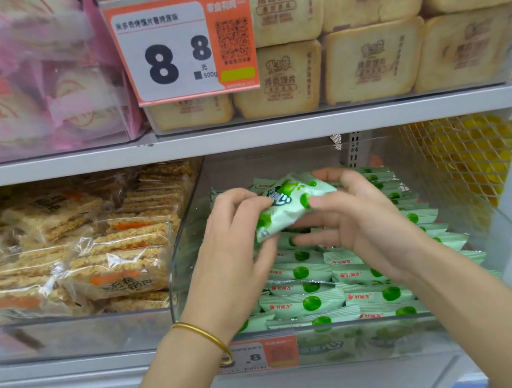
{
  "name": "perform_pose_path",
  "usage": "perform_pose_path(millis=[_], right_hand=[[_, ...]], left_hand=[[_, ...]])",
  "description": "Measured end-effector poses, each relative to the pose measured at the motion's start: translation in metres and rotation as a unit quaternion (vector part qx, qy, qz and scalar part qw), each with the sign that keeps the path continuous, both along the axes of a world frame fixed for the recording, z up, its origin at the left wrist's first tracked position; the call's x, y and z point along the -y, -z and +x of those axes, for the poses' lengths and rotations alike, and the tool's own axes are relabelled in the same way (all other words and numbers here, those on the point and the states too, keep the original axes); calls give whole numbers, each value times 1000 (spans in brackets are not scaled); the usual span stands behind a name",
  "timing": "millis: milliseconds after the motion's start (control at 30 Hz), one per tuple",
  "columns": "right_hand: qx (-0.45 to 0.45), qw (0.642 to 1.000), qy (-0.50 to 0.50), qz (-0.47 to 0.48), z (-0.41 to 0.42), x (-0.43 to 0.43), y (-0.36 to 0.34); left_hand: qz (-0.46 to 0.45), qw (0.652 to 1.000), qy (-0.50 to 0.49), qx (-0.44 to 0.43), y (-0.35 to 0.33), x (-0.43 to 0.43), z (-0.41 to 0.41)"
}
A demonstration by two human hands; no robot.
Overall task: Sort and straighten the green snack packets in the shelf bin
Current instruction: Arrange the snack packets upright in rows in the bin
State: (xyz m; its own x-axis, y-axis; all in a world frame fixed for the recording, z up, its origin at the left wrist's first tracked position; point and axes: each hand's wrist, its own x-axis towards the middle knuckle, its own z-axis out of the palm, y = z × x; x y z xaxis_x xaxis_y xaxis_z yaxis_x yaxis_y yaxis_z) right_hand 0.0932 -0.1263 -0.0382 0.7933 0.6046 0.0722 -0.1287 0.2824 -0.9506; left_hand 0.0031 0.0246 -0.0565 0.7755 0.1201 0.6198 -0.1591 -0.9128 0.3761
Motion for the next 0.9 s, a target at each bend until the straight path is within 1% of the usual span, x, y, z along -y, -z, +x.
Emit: perform_pose_path(millis=[67, 167, 200, 267, 333, 433, 600, 733, 800, 900], right_hand=[[26, 999, 17, -12, 3, 3, 1], [137, 984, 69, -86, 4, 5, 0], [169, 976, 79, -110, 4, 4, 0], [196, 967, 93, -135, 4, 4, 2], [178, 972, 91, -124, 4, 2, 2], [133, 983, 81, -101, 1, 2, 1], [115, 985, 85, -92, 1, 2, 0], [114, 987, 74, -91, 2, 2, 1], [113, 987, 69, -94, 3, 3, 0], [81, 992, 68, -69, 6, 4, -2]], left_hand=[[-50, 999, 17, -5, -6, -1, -1], [-129, 991, 37, -14, -11, -4, -3], [-169, 984, 44, -19, -12, -4, -3], [-248, 966, 62, -30, -12, -4, -3], [-302, 949, 79, -40, -12, -3, -2], [-355, 927, 105, -55, -12, 0, -1], [-373, 919, 107, -66, -9, 1, 0], [-404, 909, 89, -56, -11, 4, 0], [-440, 894, 65, -43, -13, 4, 2], [-487, 873, 16, -33, -12, -2, 6]])
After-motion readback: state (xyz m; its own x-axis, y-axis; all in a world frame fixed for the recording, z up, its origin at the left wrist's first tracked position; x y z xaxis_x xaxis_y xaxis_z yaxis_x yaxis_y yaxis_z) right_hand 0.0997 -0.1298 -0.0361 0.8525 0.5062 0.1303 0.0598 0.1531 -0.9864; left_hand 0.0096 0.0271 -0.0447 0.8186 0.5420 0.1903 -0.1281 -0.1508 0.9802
